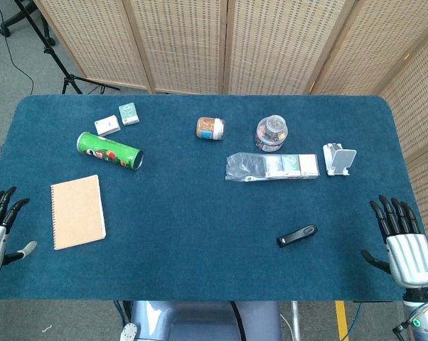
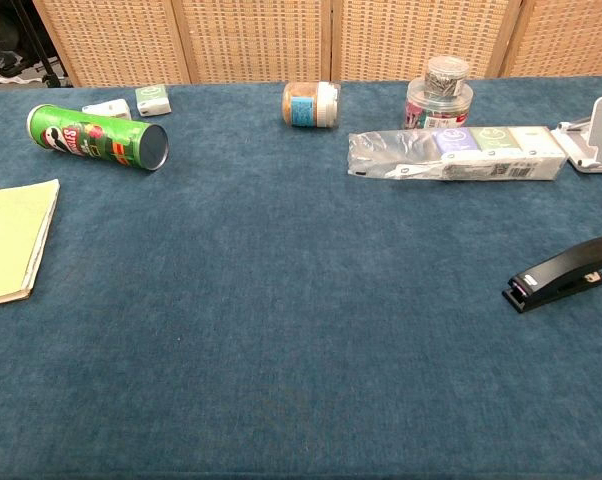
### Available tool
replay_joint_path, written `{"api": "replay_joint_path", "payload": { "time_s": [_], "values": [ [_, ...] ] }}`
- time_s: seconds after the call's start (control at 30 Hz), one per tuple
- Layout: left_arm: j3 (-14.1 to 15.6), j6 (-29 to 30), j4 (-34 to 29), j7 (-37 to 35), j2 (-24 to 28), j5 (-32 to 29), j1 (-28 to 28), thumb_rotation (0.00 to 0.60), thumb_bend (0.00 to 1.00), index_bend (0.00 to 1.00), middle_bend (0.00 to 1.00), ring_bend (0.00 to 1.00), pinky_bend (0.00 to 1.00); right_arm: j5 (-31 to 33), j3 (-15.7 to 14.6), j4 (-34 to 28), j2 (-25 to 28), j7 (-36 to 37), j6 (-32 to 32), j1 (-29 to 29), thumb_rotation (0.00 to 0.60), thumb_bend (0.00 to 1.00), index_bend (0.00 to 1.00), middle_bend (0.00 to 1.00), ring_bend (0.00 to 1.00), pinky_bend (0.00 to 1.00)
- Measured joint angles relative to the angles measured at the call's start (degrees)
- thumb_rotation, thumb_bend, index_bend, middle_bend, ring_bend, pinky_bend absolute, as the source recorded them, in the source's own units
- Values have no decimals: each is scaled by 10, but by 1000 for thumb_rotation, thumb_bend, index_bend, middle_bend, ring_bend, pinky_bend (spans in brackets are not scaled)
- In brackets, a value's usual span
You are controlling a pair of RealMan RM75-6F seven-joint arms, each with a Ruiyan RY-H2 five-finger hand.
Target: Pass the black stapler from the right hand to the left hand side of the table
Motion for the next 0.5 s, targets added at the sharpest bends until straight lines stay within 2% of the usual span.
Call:
{"api": "replay_joint_path", "payload": {
  "time_s": [0.3,0.5],
  "values": [
    [2,7,-17,5,9,-2,6,600,0,0,0,0,0,-26,-23,3,1,22,-44,20,600,0,3,0,0,0],
    [5,-7,-22,13,10,-2,2,600,0,0,0,0,0,-76,-42,20,-11,47,-124,81,600,0,3,0,0,0]
  ]
}}
